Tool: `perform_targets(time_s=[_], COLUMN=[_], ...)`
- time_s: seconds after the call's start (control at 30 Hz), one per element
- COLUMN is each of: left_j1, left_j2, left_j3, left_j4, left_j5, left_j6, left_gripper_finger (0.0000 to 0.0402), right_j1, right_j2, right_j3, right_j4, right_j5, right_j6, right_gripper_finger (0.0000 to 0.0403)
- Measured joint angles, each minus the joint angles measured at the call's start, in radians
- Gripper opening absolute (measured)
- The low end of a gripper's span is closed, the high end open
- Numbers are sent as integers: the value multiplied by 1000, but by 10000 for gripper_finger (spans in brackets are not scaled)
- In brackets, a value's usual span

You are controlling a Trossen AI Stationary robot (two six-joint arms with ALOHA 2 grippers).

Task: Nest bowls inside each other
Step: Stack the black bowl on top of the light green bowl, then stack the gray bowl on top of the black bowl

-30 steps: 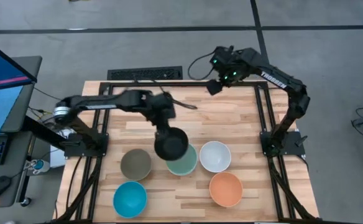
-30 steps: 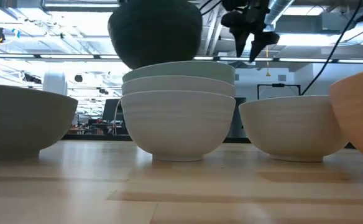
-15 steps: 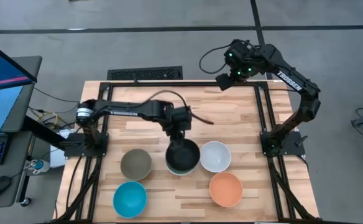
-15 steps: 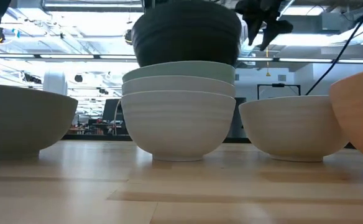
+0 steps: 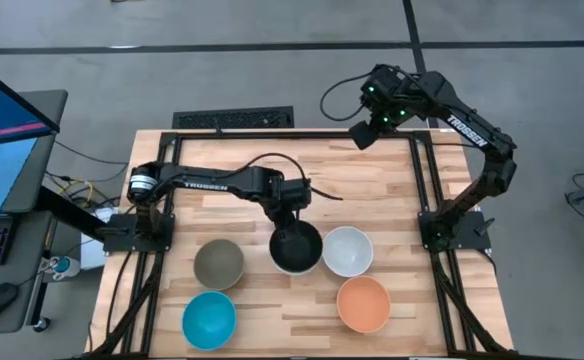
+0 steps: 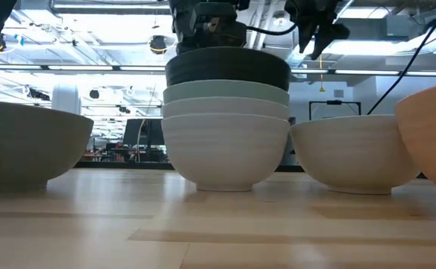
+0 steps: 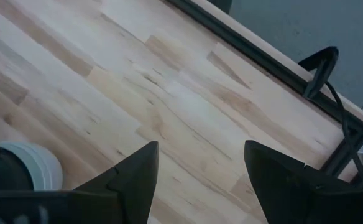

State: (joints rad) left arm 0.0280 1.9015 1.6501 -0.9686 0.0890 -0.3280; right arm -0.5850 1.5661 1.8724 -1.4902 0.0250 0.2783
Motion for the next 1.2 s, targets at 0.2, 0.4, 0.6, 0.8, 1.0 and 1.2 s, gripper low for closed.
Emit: perform_targets(time_s=[0.2, 0.4, 0.6, 0.8, 1.0, 1.2], left_j1=[-17, -41, -42, -107, -218, -244], left_j2=[0, 0, -17, -180, -444, -663], left_j3=[0, 5, 141, 116, -282, -607], left_j4=[-2, -24, -128, -120, -43, -13], left_j5=[32, 13, -119, -292, -339, -291], left_j6=[-31, -52, -10, 19, -133, -141], left_gripper_finger=[46, 106, 155, 181, 181, 179], right_j1=[-14, -29, -39, -9, 53, 140], right_j2=[0, 0, -1, -97, -261, -333], right_j3=[0, 0, -19, -232, -540, -665], right_j4=[-37, -36, -52, 13, 237, 345], right_j5=[-53, -49, -56, -182, -281, -285], right_j6=[-26, -28, -65, -98, -14, 109], right_gripper_finger=[260, 260, 260, 260, 260, 260])
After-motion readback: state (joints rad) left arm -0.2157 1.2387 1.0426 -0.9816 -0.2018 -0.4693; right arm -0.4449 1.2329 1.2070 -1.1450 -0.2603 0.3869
